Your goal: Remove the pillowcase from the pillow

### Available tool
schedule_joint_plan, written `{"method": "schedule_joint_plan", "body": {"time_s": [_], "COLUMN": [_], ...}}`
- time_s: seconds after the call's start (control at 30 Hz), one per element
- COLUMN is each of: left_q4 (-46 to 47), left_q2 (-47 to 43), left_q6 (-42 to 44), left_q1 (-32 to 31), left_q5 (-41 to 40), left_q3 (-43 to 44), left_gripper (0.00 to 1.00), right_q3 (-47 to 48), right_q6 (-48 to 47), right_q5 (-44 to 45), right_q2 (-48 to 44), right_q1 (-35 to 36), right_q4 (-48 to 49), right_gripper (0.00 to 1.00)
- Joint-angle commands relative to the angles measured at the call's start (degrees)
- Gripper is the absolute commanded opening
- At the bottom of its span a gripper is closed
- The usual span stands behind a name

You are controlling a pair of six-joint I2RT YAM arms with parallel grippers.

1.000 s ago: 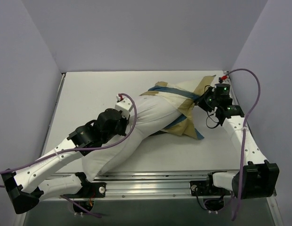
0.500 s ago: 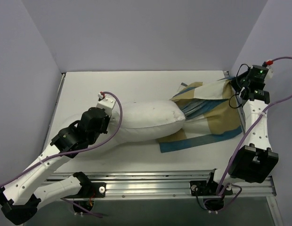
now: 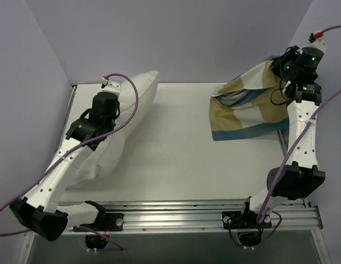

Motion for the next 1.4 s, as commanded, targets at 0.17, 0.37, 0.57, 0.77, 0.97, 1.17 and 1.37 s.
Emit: {"method": "schedule_joint_plan", "body": {"time_s": [0.17, 0.37, 0.57, 0.77, 0.97, 1.17, 1.37], "left_q4": [12.9, 15.9, 15.8, 12.6, 5.0, -2.9, -9.8], "left_q2": [5.1, 4.3, -1.0, -9.3, -15.8, -19.4, -23.0], "left_q6": [-0.7, -5.1, -8.8, -10.9, -11.0, -11.3, -12.4], "left_q1": [1.9, 2.3, 2.4, 2.3, 2.3, 2.4, 2.4], "left_q5": [-7.4, -3.6, 2.1, 8.2, 10.6, 10.8, 8.9], "left_q3": [0.5, -6.7, -9.8, -9.2, -4.3, 2.2, 8.8], "left_gripper": [0.02, 0.04, 0.4, 0.76, 0.96, 0.94, 0.94], "right_q3": [-0.2, -27.0, -35.6, -31.2, -20.9, -18.3, -19.4], "right_q6": [-17.3, -12.1, -9.2, -8.1, -11.3, -11.4, -9.0], "right_q5": [3.0, 6.5, 7.9, 8.9, 16.8, 26.0, 44.9], "right_q2": [0.9, -0.6, 5.5, 2.9, -1.2, -9.5, -21.0], "right_q1": [21.7, 38.4, 57.3, 61.6, 61.5, 61.3, 56.0], "right_q4": [-0.6, 8.3, 8.6, 4.5, -4.2, -8.0, -13.5], "right_gripper": [0.0, 0.0, 0.14, 0.59, 0.85, 0.93, 0.99]}}
